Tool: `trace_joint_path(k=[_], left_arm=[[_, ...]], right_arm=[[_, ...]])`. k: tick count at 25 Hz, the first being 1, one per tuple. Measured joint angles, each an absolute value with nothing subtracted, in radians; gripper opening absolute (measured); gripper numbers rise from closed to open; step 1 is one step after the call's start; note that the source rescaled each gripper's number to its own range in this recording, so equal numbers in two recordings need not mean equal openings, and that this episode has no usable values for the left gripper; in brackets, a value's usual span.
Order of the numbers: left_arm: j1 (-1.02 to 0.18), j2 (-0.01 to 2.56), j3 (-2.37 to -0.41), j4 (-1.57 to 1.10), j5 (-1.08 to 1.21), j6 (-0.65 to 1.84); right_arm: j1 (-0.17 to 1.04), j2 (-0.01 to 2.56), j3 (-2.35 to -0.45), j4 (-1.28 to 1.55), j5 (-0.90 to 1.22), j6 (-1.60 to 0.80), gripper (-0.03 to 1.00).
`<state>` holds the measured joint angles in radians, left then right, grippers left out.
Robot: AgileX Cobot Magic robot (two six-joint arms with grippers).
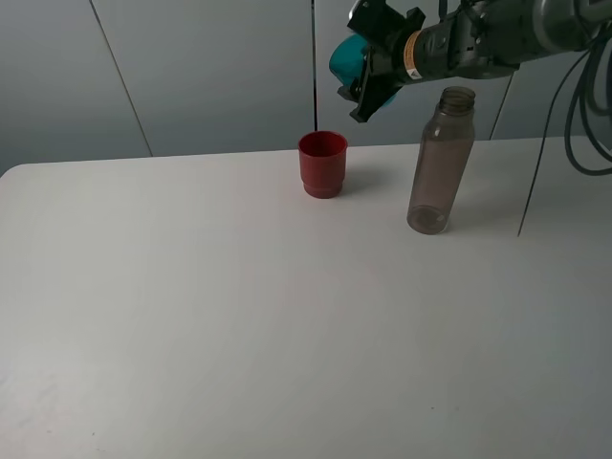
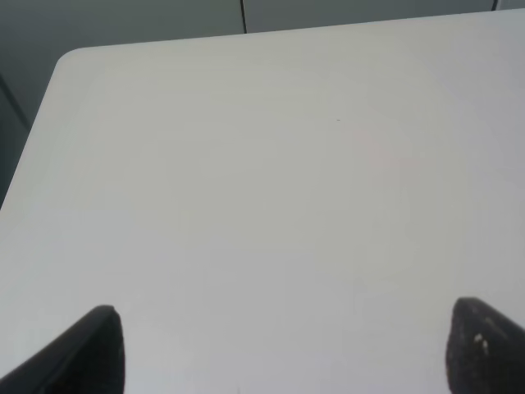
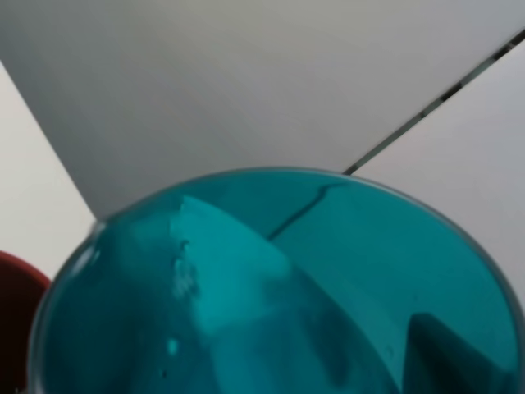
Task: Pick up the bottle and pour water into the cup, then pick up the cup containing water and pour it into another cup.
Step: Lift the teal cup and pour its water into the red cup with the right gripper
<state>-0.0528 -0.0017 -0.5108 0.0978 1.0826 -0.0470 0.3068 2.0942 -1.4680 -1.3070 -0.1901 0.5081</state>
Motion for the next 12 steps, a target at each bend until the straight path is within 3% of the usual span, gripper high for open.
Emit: trace_joint_path(k=[12], left_arm=[[-0.053,-0.002,-0.511,0.098,1.083,-0.047]], right_arm=[[0.314,2.097,-1.468,-1.338,-0.175,0.447,0.09]])
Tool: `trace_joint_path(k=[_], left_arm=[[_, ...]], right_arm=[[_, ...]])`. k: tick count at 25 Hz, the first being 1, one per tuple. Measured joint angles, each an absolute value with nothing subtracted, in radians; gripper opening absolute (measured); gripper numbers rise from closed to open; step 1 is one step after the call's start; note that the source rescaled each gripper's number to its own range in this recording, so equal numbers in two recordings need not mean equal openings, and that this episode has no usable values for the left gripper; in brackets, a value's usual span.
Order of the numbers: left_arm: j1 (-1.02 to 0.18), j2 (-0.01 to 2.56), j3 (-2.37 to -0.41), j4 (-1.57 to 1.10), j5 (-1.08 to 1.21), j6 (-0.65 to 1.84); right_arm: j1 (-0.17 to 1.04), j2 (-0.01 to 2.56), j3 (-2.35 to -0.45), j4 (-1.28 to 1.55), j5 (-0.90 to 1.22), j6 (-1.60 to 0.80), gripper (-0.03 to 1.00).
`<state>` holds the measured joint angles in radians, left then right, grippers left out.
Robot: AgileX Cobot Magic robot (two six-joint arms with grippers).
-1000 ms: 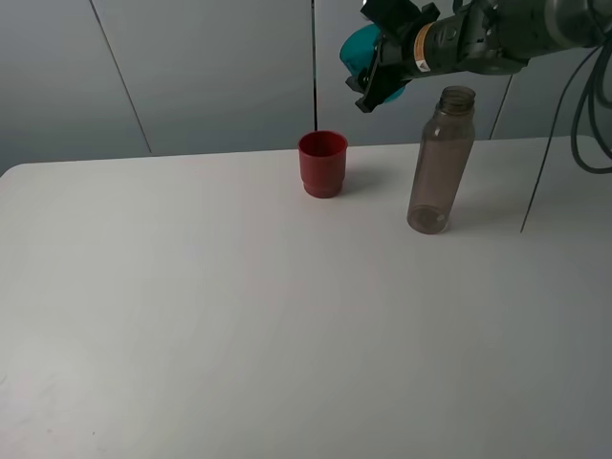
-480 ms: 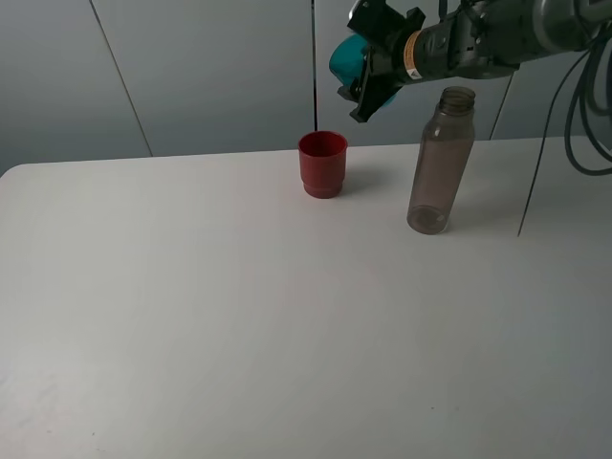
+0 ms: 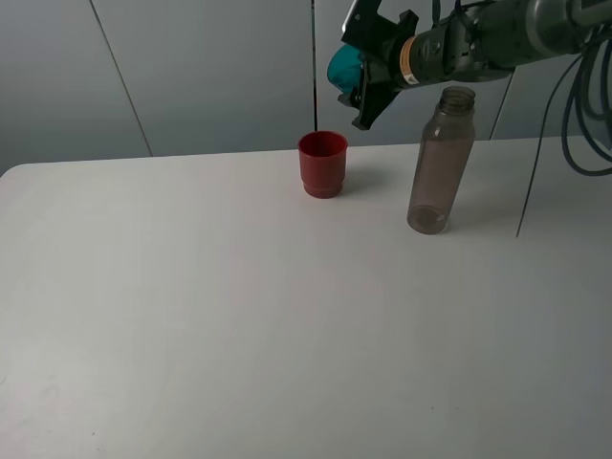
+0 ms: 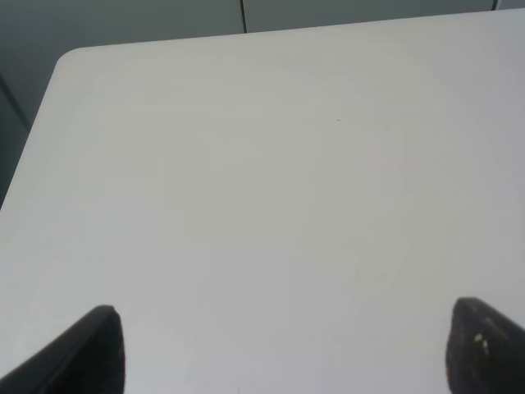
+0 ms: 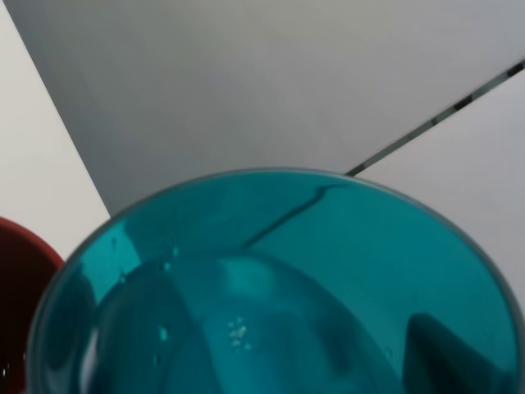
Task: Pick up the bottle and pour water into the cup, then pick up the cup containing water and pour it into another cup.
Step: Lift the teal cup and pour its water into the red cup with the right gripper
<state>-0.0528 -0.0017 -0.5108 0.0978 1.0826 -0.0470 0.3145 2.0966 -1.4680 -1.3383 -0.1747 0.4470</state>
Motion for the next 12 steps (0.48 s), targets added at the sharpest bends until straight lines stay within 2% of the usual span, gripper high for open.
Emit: trace_joint_path(k=[12], left_arm=[[-0.053,-0.002,-0.511,0.098,1.083,-0.047]], right_arm=[[0.314,2.097,-1.480,-1.343,-0.175,0.385,0.09]])
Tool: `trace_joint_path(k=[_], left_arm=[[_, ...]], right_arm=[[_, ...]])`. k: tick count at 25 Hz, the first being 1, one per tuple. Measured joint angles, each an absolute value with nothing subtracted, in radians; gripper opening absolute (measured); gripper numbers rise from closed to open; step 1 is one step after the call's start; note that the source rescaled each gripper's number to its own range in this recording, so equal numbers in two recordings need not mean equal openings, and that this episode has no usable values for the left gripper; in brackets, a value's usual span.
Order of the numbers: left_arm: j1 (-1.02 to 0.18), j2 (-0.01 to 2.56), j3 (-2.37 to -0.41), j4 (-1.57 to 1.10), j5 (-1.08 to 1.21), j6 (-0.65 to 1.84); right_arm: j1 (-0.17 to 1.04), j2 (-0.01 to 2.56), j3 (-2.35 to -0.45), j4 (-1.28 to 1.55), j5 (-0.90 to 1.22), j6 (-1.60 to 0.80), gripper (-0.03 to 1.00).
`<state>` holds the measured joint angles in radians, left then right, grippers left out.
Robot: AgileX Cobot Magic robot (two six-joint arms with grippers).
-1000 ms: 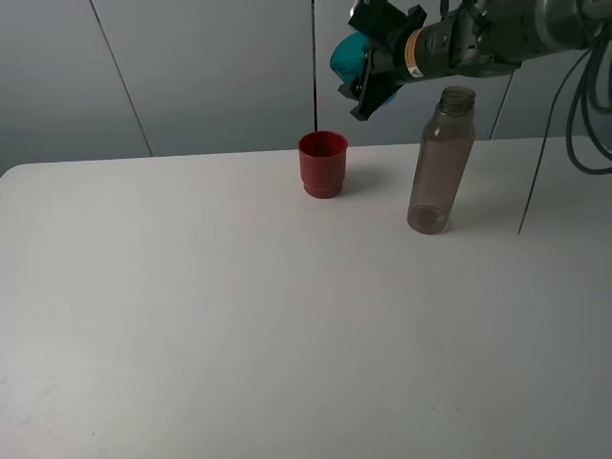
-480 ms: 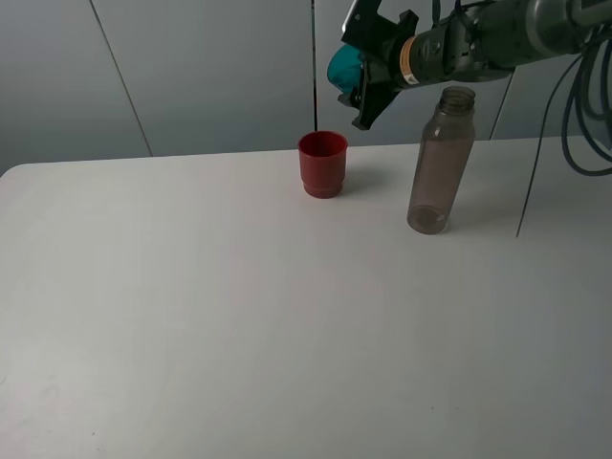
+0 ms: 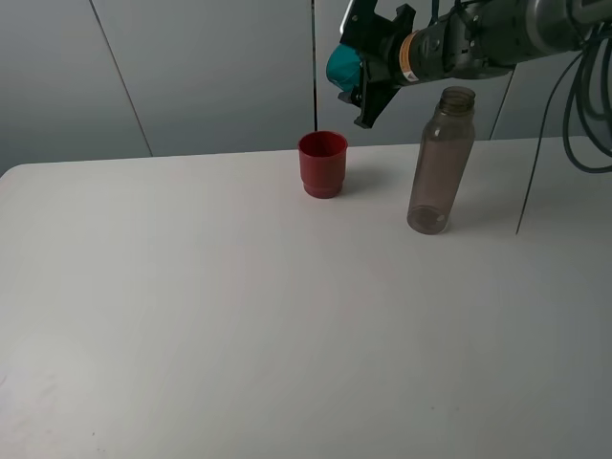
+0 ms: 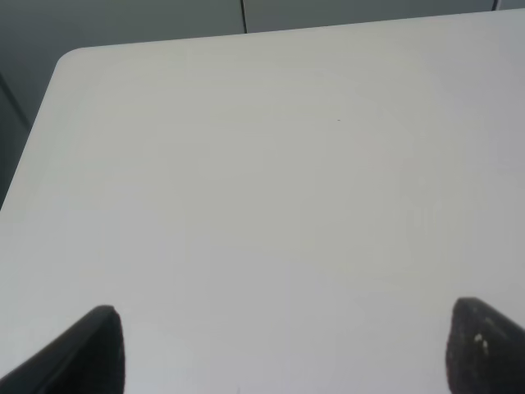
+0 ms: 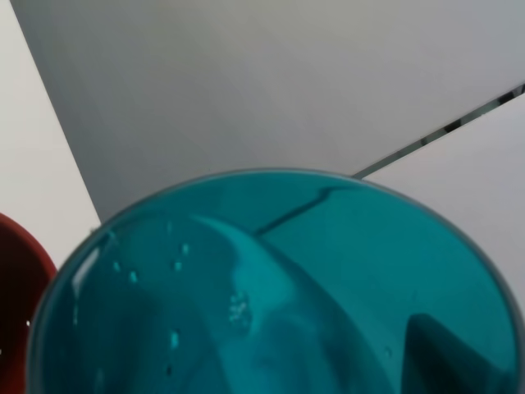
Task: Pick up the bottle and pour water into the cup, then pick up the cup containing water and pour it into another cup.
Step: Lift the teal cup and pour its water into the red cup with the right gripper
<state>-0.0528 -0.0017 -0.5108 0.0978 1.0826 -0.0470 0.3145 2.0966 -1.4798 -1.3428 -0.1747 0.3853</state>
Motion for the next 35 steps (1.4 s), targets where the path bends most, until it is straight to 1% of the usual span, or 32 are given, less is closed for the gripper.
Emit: trace_joint_path(k=[10,20,25,35], left_arm=[[-0.053,-0.002,-0.511,0.098,1.083,-0.047],[-0.053,-0.002,-0.511,0.098,1.083,-0.047],[-0.053,-0.002,-0.511,0.098,1.083,-0.047],[-0.053,-0.002,-0.511,0.098,1.083,-0.047]], right_arm=[[0.314,2.097,-1.480,-1.343,-0.174,0.326,0.09],[0.317,2.097,-1.480,-1.345,-0.170,0.226,0.09],[0.336,2.097,-1.480,-1.345,-0.151,0.151,0.09],[0.340,2.098,-1.480,-1.345,-0.134,0.077,0.09]])
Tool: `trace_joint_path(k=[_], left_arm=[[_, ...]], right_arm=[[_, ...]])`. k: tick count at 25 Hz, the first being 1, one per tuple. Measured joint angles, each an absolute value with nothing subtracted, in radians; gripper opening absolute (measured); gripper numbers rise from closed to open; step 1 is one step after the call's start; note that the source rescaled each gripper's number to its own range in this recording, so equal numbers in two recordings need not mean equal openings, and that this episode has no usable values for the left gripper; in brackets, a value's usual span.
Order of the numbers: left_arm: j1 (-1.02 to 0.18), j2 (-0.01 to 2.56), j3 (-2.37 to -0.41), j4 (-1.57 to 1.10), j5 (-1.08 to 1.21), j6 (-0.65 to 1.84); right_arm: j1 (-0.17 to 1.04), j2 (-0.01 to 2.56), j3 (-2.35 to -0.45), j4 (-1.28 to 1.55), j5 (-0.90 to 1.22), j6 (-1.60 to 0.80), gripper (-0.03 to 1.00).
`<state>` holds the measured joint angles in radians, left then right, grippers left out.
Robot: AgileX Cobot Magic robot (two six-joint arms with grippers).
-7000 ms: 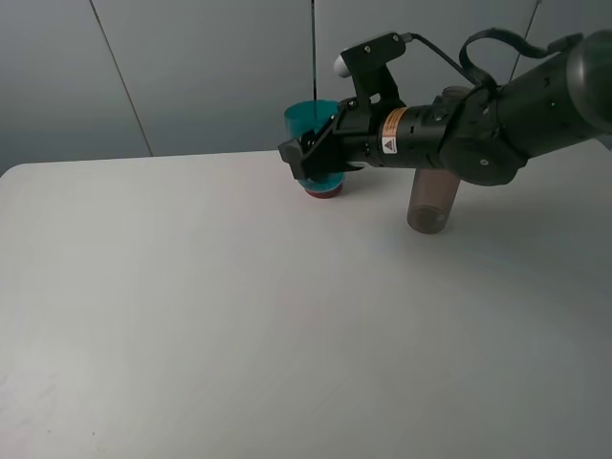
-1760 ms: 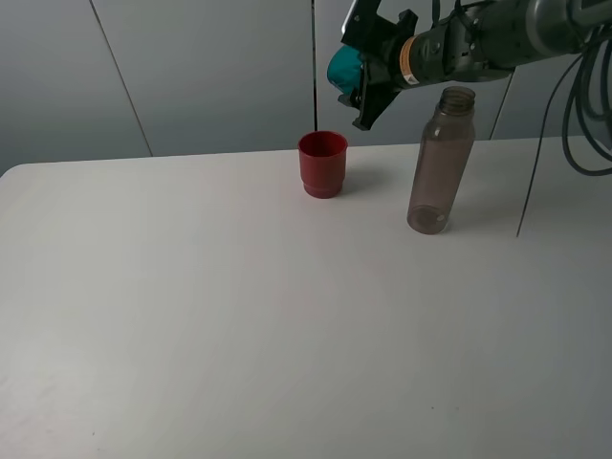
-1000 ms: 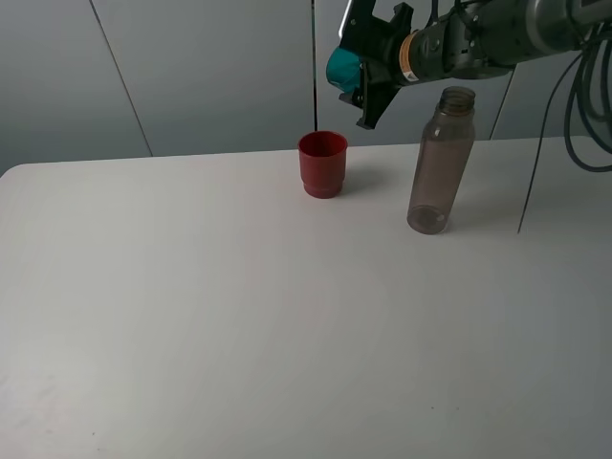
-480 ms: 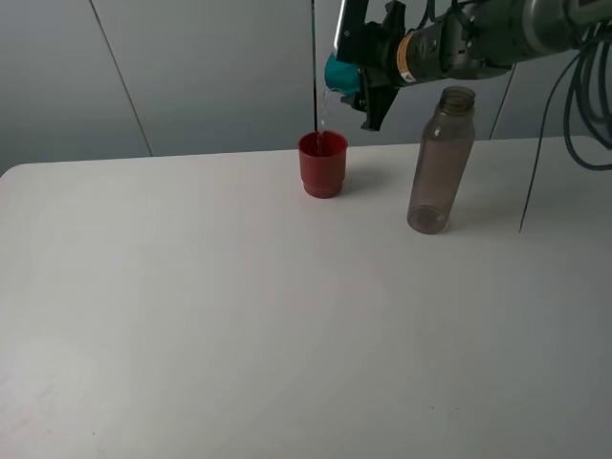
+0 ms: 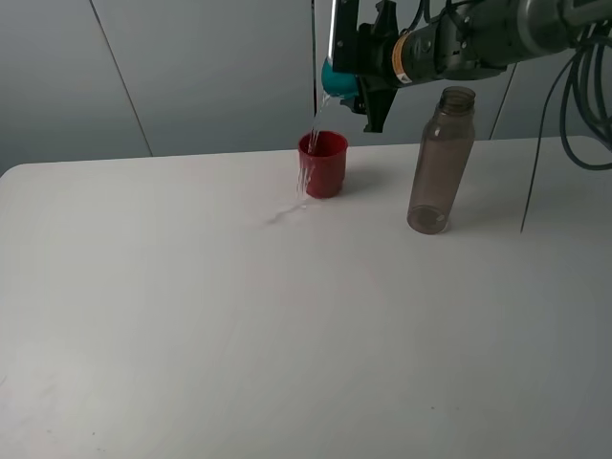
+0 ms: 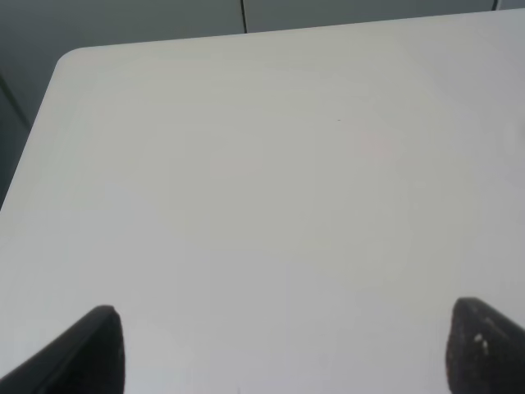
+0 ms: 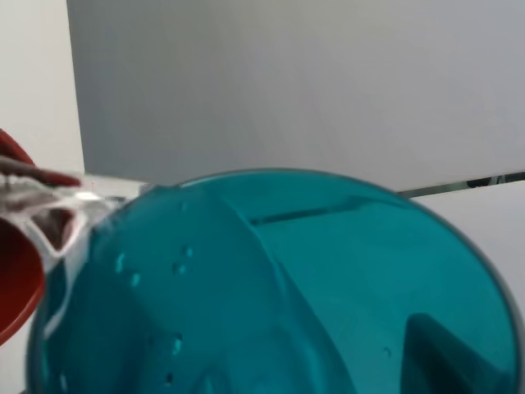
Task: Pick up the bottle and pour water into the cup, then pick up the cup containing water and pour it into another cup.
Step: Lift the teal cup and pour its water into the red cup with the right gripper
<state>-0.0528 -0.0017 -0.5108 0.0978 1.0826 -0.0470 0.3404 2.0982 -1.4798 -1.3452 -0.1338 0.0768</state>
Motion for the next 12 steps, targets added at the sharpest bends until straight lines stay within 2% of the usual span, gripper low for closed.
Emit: trace_joint_path(k=[12], left_arm=[[-0.053,-0.002,-0.511,0.098,1.083,-0.047]], right_arm=[[0.343,2.107,-1.492,-1.345,-0.101,0.038,0.09]])
